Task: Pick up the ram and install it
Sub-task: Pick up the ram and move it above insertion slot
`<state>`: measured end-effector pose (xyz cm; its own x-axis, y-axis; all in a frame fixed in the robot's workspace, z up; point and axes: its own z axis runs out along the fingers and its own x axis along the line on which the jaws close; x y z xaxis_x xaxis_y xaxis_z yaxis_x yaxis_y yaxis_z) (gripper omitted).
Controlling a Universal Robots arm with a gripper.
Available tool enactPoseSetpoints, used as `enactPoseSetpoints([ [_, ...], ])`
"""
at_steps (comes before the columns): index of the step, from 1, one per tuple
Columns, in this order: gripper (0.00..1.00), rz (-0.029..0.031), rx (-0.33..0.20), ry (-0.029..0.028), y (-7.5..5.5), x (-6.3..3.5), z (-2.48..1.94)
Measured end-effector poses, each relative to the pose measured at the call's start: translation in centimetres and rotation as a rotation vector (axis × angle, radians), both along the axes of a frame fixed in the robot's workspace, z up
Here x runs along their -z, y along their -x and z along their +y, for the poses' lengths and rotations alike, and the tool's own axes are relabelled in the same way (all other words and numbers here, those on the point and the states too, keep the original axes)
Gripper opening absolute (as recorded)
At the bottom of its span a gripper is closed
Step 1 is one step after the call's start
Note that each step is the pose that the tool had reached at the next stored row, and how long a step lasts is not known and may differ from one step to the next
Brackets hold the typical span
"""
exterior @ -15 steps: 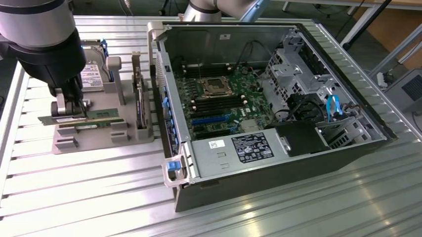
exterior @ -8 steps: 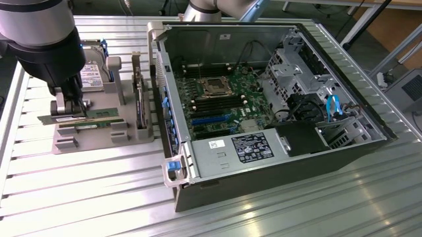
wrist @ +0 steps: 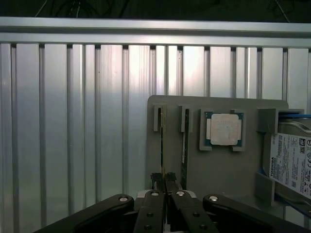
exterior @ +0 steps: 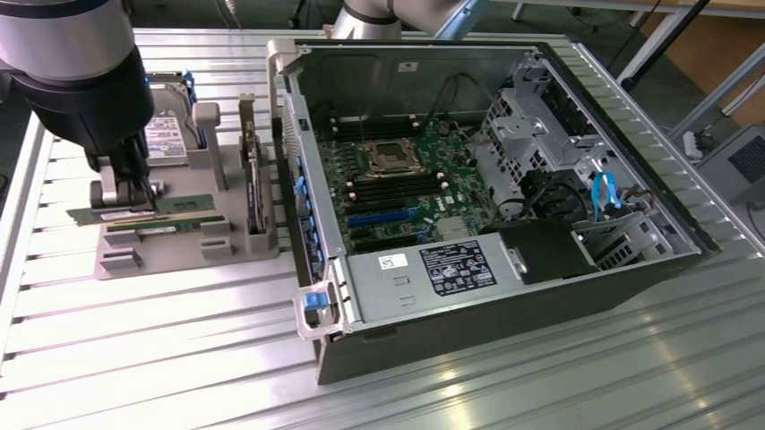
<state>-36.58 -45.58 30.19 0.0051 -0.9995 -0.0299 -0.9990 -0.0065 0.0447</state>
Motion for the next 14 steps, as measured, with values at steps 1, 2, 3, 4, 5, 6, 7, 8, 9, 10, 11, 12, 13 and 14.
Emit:
enactPoseSetpoints([
  [1,0.12,0.0,0.0,0.0,0.0,-0.03,0.0],
  [2,0.12,0.0,0.0,0.0,0.0,-0.05,0.0],
  [3,0.12,0.0,0.0,0.0,0.0,-0.08,0.0],
  [4,0.12,-0.0001,0.0,-0.0001,0.0,-0.1,0.0],
  [5,0.12,0.0,0.0,0.0,0.0,-0.12,0.0],
  [6,0.12,0.0,0.0,0.0,0.0,-0.14,0.0],
  [7,0.12,0.0,0.0,-0.0001,0.0,-0.17,0.0],
  [8,0.12,0.0,0.0,0.0,0.0,-0.2,0.0],
  [9,0.12,0.0,0.0,0.0,0.0,-0.23,0.0],
  [10,0.12,0.0001,0.0,0.0,0.0,-0.28,0.0],
  [11,0.12,0.0,0.0,0.0,0.0,-0.31,0.0],
  [12,0.12,-0.0001,0.0,-0.0001,0.0,-0.35,0.0],
  [13,0.12,-0.0001,0.0,-0.0001,0.0,-0.38,0.0],
  [14,0.12,0.0,0.0,-0.0001,0.0,-0.41,0.0],
])
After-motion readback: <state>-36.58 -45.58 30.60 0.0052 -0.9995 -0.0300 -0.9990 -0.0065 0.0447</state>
